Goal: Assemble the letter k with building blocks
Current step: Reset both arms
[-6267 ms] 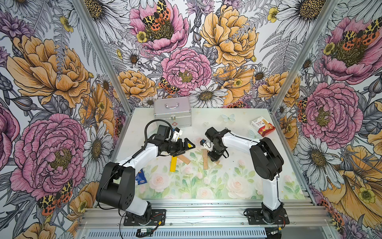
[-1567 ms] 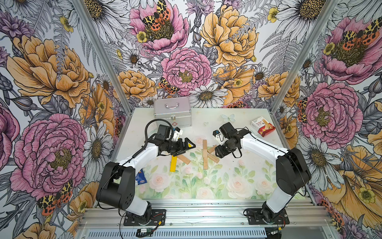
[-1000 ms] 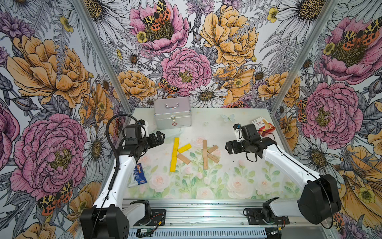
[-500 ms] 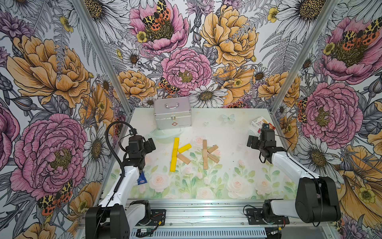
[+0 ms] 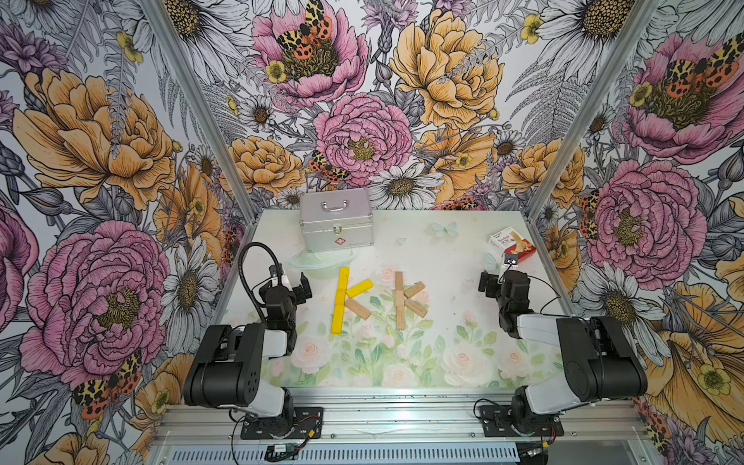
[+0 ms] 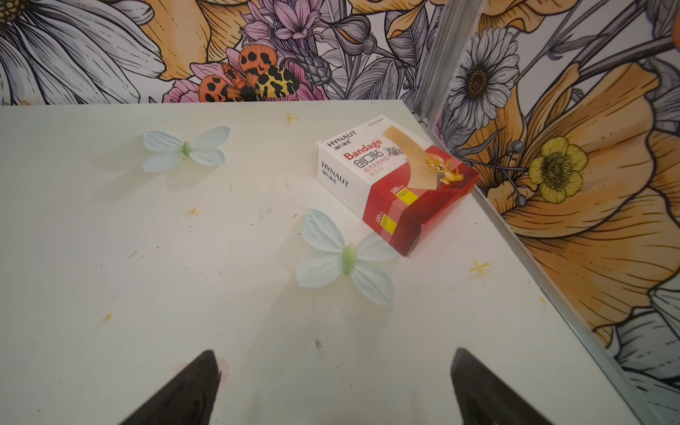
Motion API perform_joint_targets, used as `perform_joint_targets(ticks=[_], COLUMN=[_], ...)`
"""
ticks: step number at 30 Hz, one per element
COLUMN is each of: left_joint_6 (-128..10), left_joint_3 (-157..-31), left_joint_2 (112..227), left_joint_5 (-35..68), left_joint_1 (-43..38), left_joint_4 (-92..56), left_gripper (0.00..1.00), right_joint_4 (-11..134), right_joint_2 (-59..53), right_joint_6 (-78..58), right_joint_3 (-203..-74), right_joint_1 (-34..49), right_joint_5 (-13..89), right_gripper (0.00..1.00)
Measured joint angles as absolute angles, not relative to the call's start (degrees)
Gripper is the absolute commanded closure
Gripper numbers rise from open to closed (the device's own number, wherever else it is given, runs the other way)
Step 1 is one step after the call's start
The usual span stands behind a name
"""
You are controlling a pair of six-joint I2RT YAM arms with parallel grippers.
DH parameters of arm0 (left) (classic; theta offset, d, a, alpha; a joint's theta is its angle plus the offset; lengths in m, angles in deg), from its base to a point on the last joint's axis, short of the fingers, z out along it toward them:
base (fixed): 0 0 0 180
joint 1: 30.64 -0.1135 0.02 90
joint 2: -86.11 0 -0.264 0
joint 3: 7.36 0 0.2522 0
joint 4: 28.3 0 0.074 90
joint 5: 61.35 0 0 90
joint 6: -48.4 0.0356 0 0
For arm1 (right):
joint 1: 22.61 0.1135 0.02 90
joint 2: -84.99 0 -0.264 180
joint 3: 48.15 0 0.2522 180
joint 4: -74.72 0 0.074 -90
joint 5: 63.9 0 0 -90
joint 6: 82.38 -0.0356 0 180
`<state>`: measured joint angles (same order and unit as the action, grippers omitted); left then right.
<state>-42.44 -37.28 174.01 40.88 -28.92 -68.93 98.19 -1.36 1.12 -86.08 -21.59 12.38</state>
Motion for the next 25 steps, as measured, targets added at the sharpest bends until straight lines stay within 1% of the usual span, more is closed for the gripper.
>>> perform_joint_targets(ticks=[3, 10, 20, 25], left_joint_6=[-41.15, -39.49, -38.13, -38.18], left_joint_3=[-36.80, -36.80, -36.87, -39.16], left_joint_2=[175.17, 175.10, 175.10, 175.10], left_joint_5=[41.27, 41.71, 41.66, 39.52], left_joint_1=[-27.02, -26.72, -26.37, -26.96], left_joint_4=[-71.81, -76.14, -76.49, -73.45], left_gripper=[0.01, 0.01, 0.01, 0.01], right_joint_4=[101.27, 109.47, 109.69, 109.69], right_joint_2=[-1.47, -1.88, -2.01, -2.01], right_joint_6=[1.17, 2.74, 2.13, 2.13], right_joint_3=[-84.87, -83.04, -83.06, -83.06], right_joint_1=[-22.09, -20.61, -21.83, -21.83], right_joint_5=[12.40, 12.30, 11.25, 11.25], right_gripper=[0.01, 0.01, 0.01, 0.01])
